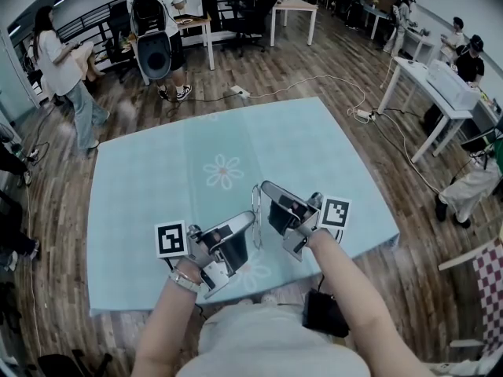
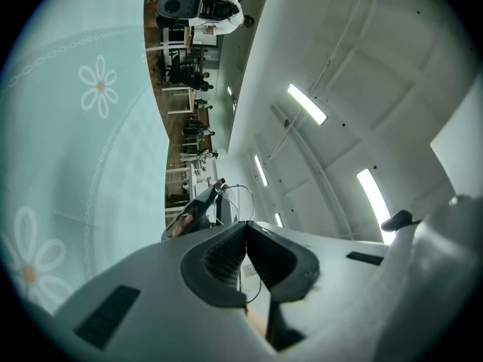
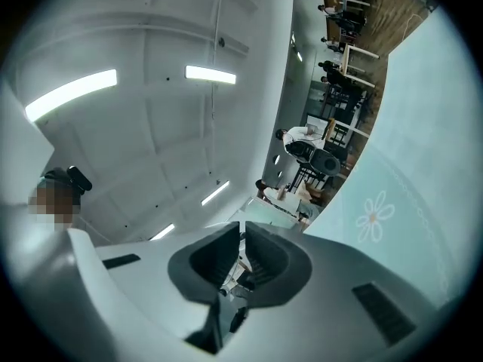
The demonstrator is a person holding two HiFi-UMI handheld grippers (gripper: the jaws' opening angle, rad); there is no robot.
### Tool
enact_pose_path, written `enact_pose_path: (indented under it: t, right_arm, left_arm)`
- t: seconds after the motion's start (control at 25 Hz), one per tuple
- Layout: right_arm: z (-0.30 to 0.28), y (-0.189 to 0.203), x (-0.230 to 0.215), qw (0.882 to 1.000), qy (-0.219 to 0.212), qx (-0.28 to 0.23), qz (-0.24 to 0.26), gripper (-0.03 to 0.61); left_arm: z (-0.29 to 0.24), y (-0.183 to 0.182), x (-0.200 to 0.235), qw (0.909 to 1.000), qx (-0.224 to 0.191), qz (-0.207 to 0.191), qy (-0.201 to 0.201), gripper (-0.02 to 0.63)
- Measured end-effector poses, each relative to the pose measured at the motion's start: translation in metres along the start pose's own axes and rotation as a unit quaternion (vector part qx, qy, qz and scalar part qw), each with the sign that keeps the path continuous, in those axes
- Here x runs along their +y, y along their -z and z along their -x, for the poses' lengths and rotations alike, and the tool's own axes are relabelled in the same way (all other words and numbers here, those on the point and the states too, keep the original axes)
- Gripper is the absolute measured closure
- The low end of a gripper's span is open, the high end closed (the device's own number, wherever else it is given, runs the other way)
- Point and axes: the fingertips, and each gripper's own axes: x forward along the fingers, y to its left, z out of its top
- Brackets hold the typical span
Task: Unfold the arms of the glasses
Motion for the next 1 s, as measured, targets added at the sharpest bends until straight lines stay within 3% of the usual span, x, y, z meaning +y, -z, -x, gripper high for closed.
enact_pose_path:
  t: [0.2, 0.36, 1.0]
  right_arm:
    - [-0.003, 0.001, -0.006, 0.999, -0.01, -0.004, -0.052, 0.5]
    - [-0.003, 0.003, -0.006, 0.998, -0.016, -0.007, -0.067, 0.535]
    - [0.022, -0.006, -0.009, 0.999, -0.001, -0.008, -0.05, 0.54]
  left_arm:
    - [-0.001, 0.0, 0.001, 1.0, 0.002, 0.003, 0.001, 0.604]
    - [0.0, 0.001, 0.002, 1.0, 0.002, 0.003, -0.003, 0.604]
    - [0.005, -0.005, 0.008, 0.9999, -0.005, 0.002, -0.014, 0.603]
